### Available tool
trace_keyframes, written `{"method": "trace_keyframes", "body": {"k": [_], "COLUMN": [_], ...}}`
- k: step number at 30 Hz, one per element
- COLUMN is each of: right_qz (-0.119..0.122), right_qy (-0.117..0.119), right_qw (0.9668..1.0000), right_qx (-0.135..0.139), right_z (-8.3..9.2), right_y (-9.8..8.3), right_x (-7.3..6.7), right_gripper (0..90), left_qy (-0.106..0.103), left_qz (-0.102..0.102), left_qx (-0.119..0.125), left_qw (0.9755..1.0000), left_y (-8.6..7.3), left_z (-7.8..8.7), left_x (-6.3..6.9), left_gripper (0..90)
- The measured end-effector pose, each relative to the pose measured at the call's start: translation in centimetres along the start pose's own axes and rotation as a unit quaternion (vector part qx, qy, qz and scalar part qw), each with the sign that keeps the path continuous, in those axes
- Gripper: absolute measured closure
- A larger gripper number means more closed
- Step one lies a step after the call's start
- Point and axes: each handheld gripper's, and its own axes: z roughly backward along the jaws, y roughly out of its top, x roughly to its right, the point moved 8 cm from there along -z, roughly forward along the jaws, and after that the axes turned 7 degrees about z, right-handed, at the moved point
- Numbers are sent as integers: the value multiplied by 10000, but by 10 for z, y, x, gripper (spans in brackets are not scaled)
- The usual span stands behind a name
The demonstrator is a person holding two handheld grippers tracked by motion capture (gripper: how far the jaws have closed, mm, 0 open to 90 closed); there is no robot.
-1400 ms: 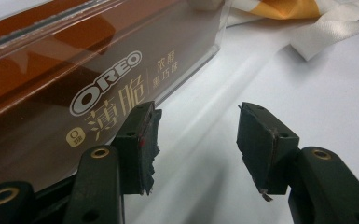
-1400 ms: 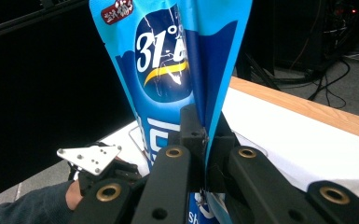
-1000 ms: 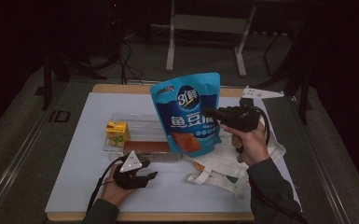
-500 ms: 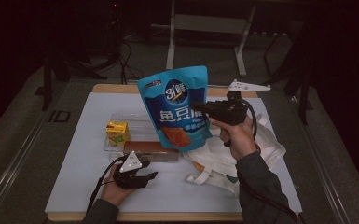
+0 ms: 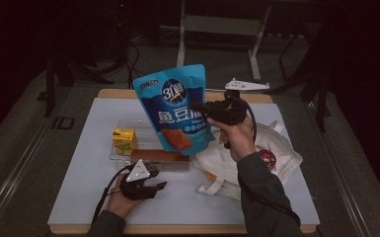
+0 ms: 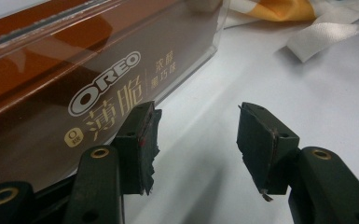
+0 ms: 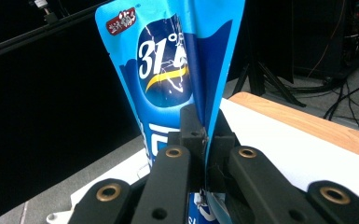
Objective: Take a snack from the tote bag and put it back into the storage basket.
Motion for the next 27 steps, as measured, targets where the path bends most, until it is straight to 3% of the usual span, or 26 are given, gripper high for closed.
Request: {"method": "trace_keyframes", "body": {"k": [11,27], "right_qz": [-59,-413], "right_qy": [-75,-169], "right_qw": [9999,9990], "right_qx": [37,-27], "right_z": [-19,-48], "right_y": [7,5], "right_x": [4,16], "right_gripper": [889,889], "left_qy": [-9,-43], "left_qz": [18,37], "left_qx": [4,34], "left_qw": [10000,10000], "left_y": [0,0], "left_z": [0,1], "left_x": [0,-1], "left_gripper": [481,480]}}
